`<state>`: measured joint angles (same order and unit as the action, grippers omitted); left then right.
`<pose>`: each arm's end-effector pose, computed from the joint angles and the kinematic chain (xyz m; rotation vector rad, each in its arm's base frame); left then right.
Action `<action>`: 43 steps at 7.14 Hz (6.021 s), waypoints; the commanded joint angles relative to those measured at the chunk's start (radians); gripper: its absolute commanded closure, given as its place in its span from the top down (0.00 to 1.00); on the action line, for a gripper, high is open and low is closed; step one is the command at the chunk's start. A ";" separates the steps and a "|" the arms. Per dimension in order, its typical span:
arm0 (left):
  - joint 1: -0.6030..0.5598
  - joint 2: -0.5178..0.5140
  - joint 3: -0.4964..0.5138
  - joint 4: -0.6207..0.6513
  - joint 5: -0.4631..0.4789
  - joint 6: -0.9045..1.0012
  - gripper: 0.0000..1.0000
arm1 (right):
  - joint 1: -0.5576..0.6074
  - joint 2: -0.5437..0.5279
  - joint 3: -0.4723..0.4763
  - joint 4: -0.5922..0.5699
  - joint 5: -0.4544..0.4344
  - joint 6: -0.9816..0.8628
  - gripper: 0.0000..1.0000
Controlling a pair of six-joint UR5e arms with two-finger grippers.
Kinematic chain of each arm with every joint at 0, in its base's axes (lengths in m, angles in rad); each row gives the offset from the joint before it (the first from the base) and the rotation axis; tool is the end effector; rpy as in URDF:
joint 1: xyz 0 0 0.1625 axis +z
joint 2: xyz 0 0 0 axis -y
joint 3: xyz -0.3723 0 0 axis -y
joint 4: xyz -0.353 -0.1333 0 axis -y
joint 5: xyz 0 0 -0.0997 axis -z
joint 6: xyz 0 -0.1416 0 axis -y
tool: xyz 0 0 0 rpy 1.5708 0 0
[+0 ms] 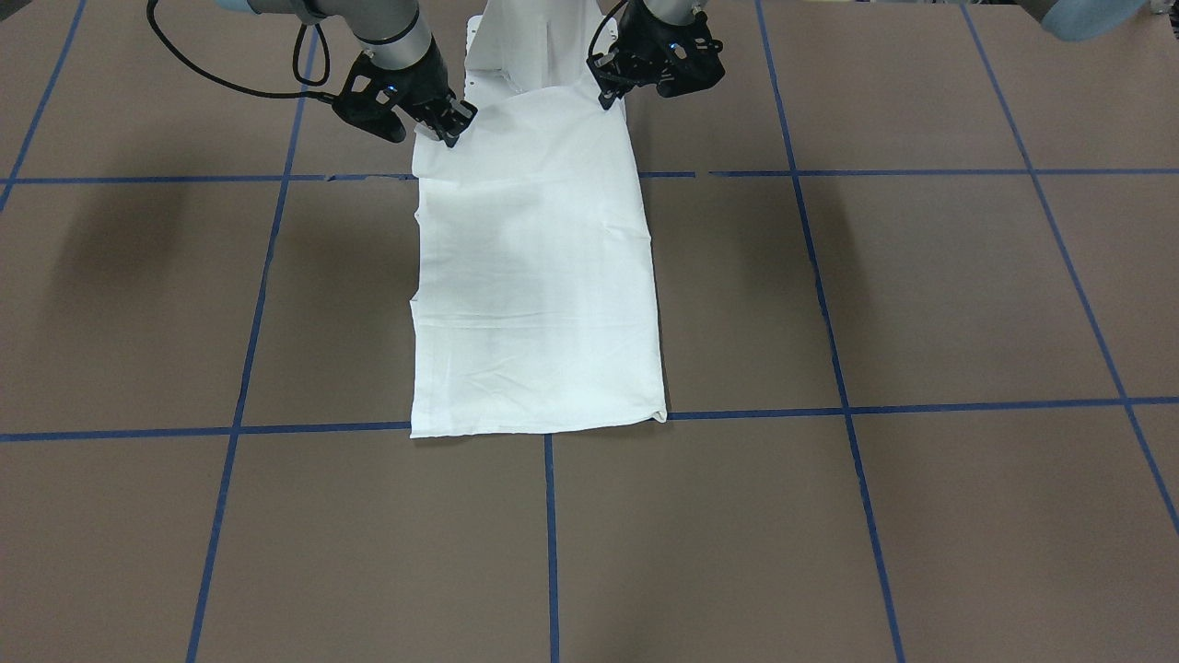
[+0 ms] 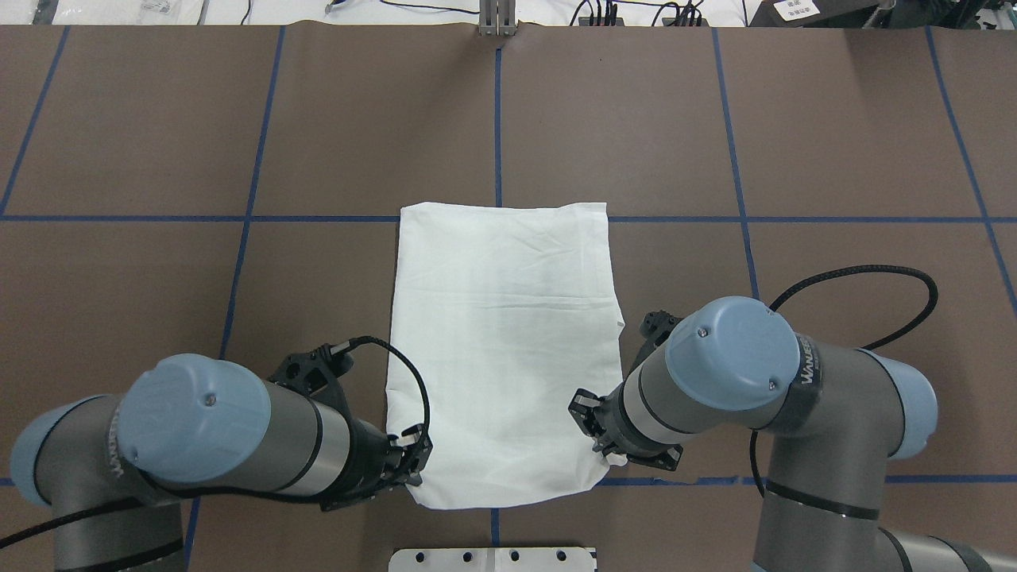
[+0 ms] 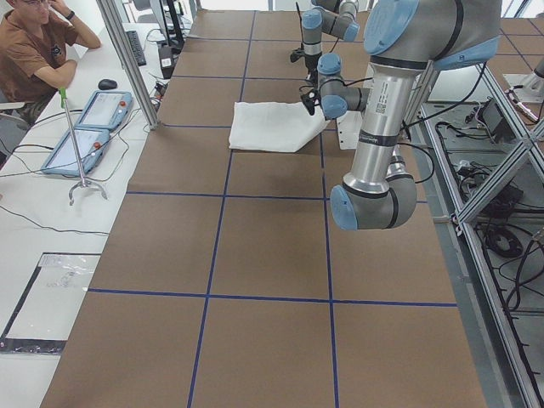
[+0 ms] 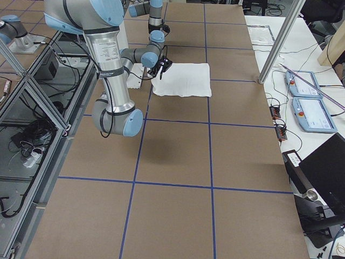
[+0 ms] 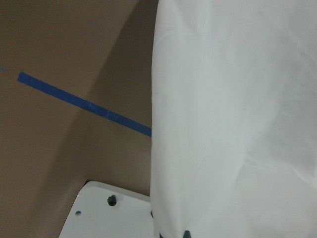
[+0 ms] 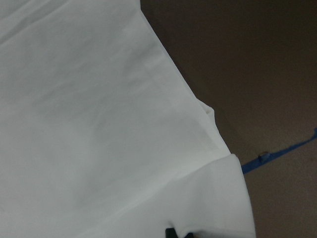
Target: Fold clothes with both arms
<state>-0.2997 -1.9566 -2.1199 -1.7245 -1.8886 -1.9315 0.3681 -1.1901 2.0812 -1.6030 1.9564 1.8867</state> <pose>0.4659 -0.2372 0.1975 -0.3207 1.0772 -0.4173 -0.4607 -0.2635 0.2438 -0.3422 -0.8647 0.4691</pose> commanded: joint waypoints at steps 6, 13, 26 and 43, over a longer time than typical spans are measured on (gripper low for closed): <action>-0.303 -0.146 0.225 -0.148 -0.018 -0.007 0.00 | 0.276 0.181 -0.168 0.003 0.002 -0.093 0.00; -0.355 -0.205 0.537 -0.392 -0.010 -0.009 0.00 | 0.321 0.277 -0.512 0.247 0.005 -0.093 0.00; -0.496 -0.089 0.454 -0.272 -0.021 0.379 1.00 | 0.200 0.297 -0.461 0.206 -0.112 -0.321 1.00; -0.747 0.007 0.431 -0.267 -0.238 0.826 1.00 | 0.565 0.522 -0.823 0.150 0.020 -1.114 1.00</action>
<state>-0.9776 -1.9530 -1.6881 -1.9963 -2.0530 -1.2232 0.8188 -0.5824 1.1445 -1.3556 1.8883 0.9199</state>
